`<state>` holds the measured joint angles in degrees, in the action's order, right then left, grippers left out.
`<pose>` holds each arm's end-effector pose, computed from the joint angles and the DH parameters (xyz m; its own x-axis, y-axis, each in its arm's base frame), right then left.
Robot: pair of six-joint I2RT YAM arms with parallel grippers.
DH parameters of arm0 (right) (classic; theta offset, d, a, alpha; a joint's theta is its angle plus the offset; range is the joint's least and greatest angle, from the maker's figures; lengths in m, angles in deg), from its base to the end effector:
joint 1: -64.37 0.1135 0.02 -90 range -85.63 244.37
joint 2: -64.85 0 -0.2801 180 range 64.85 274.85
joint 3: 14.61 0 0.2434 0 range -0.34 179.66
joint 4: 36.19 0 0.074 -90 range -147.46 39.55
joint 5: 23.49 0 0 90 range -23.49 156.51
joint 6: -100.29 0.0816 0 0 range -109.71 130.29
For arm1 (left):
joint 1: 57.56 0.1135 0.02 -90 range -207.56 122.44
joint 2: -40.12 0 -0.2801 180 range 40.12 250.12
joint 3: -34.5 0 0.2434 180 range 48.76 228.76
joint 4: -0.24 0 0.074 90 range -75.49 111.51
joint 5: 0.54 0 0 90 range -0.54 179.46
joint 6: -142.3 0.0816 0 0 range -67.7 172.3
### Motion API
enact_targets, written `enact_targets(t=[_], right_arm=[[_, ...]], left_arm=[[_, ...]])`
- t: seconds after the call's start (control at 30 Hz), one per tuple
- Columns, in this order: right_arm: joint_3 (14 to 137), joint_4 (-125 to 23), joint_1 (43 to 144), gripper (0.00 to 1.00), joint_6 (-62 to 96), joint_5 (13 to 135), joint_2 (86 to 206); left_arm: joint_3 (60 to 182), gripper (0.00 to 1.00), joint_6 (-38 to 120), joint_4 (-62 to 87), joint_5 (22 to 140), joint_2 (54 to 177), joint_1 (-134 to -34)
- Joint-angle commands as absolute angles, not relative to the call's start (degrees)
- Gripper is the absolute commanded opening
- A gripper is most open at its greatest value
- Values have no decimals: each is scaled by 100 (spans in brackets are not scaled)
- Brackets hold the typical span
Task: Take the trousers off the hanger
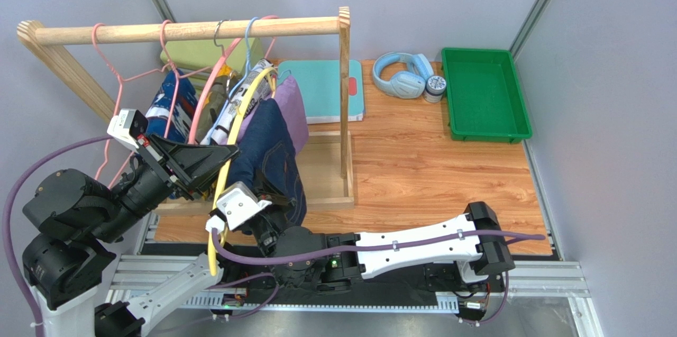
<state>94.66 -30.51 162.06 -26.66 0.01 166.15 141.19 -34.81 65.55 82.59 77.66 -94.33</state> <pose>0.0180 0.4257 0.4471 0.2840 -0.3119 -0.9067 -0.4301 0.8037 -0.4112 0.0256 -0.0313 0.5220 -0.6863 -0.7250 -0.0583 0.0884 -0.0035 -0.9961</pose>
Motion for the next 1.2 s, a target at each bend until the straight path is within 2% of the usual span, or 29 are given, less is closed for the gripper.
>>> enact_targets(t=[0.0, 0.13, 0.27, 0.57, 0.9, 1.17], right_arm=[[9765, -2250, 16131, 2, -3243, -275, 16611], [9862, -2610, 16140, 0, -3260, -301, 16497], [9898, -3722, 16131, 0, -3024, -144, 16199], [9792, -5685, 16096, 0, -1311, 630, 15425], [9985, -5872, 16026, 0, -483, 727, 15266], [10556, -5433, 15999, 0, -553, 762, 15424]], left_arm=[[14325, 0, -3620, 6689, 8269, 7598, -9447], [14465, 0, -3436, 6926, 8489, 7589, -9447], [14973, 0, -3067, 7505, 8840, 7694, -9447], [15274, 0, -2443, 7709, 8929, 7941, -9447], [14914, 0, -2433, 7471, 8771, 7932, -9447], [14501, 0, -2574, 7357, 8797, 7748, -9447]])
